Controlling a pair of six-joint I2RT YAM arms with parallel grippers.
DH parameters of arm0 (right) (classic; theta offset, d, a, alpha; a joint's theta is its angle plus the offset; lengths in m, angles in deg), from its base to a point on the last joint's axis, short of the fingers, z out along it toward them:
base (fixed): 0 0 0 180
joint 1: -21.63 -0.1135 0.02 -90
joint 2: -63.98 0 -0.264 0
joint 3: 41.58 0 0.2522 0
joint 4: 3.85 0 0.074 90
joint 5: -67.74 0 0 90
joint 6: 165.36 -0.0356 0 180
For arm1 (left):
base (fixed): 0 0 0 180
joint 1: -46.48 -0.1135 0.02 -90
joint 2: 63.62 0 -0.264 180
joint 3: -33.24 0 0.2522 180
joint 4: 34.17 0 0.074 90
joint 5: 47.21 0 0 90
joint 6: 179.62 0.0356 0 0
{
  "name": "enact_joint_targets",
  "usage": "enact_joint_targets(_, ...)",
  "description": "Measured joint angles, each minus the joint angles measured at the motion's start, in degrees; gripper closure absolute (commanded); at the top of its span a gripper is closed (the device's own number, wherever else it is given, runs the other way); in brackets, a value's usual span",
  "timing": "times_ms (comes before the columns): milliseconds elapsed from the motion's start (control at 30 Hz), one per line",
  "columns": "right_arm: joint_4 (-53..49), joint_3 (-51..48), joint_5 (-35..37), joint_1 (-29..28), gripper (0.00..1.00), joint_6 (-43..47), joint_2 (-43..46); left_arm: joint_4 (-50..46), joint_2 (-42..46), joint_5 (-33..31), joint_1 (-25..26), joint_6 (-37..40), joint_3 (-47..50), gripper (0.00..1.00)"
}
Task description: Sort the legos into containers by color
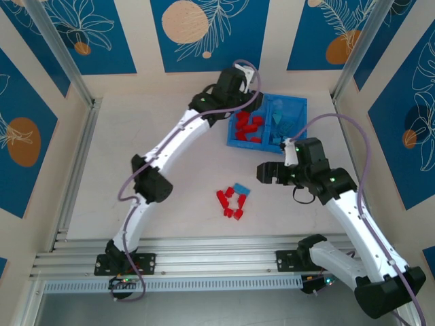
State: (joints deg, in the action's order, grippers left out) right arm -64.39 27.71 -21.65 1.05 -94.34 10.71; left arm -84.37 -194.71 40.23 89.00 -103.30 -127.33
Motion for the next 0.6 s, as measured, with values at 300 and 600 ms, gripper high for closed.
enact_joint_targets(300,-0.3,1.3,-2.6,-6.6,0.08,18.6,-20.4,9.6,39.3,5.5,0.0,14.1,45.2,0.23)
enact_joint_targets(600,2.8,5.7,-1.5,-9.2,0.08,25.1,-37.2,9.7,55.0,12.3,0.3,26.7,70.5,0.03)
